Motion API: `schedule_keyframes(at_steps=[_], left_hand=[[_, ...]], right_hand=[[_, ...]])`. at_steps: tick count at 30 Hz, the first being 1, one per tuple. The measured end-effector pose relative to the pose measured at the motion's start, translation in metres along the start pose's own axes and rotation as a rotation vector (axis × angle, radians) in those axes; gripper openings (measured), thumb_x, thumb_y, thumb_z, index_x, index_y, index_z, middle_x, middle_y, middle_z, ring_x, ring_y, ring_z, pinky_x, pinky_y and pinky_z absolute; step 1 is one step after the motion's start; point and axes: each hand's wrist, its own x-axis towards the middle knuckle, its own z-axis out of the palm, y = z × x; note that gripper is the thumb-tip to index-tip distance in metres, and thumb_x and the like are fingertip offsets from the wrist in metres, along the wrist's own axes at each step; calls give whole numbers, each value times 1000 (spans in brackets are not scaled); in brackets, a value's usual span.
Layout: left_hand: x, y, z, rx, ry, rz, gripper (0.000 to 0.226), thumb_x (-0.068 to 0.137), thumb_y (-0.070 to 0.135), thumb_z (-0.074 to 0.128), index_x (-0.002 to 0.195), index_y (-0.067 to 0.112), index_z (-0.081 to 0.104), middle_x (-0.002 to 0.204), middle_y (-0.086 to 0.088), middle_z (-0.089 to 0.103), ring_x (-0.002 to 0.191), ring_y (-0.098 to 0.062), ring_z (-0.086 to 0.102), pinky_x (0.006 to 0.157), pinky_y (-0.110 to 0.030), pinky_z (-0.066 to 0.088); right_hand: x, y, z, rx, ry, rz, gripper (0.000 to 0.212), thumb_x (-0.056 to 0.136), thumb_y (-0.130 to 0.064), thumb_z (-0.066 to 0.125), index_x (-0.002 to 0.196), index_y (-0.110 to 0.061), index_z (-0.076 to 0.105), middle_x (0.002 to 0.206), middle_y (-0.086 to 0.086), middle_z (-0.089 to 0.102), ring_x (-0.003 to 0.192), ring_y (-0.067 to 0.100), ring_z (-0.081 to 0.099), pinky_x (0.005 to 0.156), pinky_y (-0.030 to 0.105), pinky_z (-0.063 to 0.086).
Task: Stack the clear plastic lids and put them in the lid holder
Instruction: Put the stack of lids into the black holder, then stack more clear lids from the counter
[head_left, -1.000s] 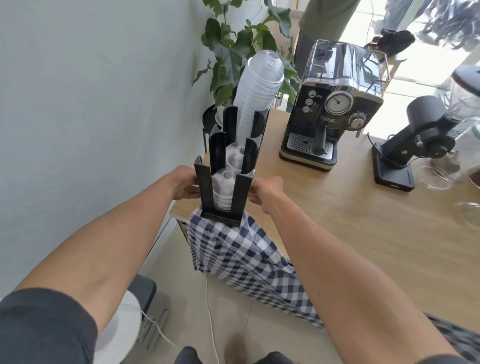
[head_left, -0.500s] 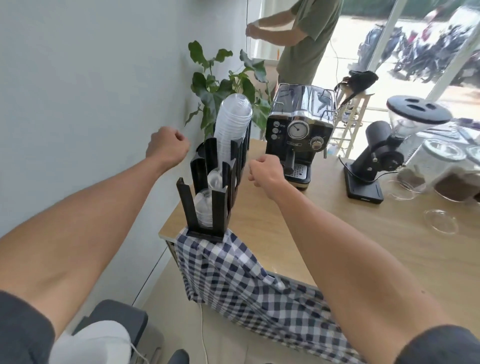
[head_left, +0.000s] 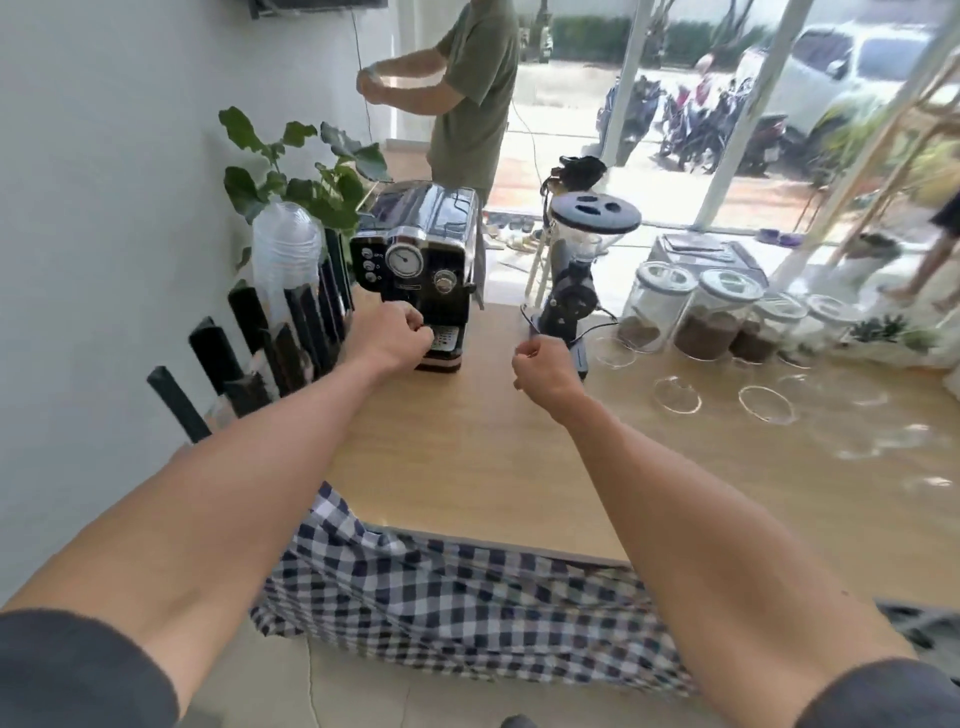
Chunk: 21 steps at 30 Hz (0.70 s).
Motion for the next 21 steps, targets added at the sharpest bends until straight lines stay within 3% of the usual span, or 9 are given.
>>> schedule_keyframes(at_steps=[3, 6, 11, 21], left_hand=[[-20, 44, 52, -1, -62, 18, 26, 86, 39, 67, 108, 26, 73, 109, 1, 75, 106, -24, 67, 96, -38, 55], [-35, 82, 103, -22, -121, 25, 38, 85, 41, 66, 118, 24, 72, 117, -1, 74, 111, -25, 66, 98, -41, 54], [-62, 139, 179, -34, -231, 62, 37, 85, 39, 67, 118, 25, 72, 113, 2, 75, 109, -25, 68, 99, -43, 55], [-74, 221, 287, -1, -392, 146, 39, 83, 35, 69, 121, 25, 72, 112, 2, 75, 109, -23, 68, 99, -40, 55]], right_hand=[[5, 53, -45, -13, 20, 19, 11, 79, -23, 51, 80, -24, 62, 88, 6, 71, 91, 35, 74, 87, 53, 62], [-2, 94, -92, -35, 55, 54, 12, 82, -19, 53, 81, -23, 65, 90, 6, 73, 90, 33, 75, 85, 49, 62], [-20, 163, -159, -28, 123, 136, 15, 87, -16, 58, 96, -20, 69, 106, 9, 75, 97, 33, 75, 90, 44, 60], [-29, 247, -241, -42, 253, 271, 19, 91, -8, 56, 98, -8, 74, 100, 13, 76, 96, 34, 72, 84, 39, 57]])
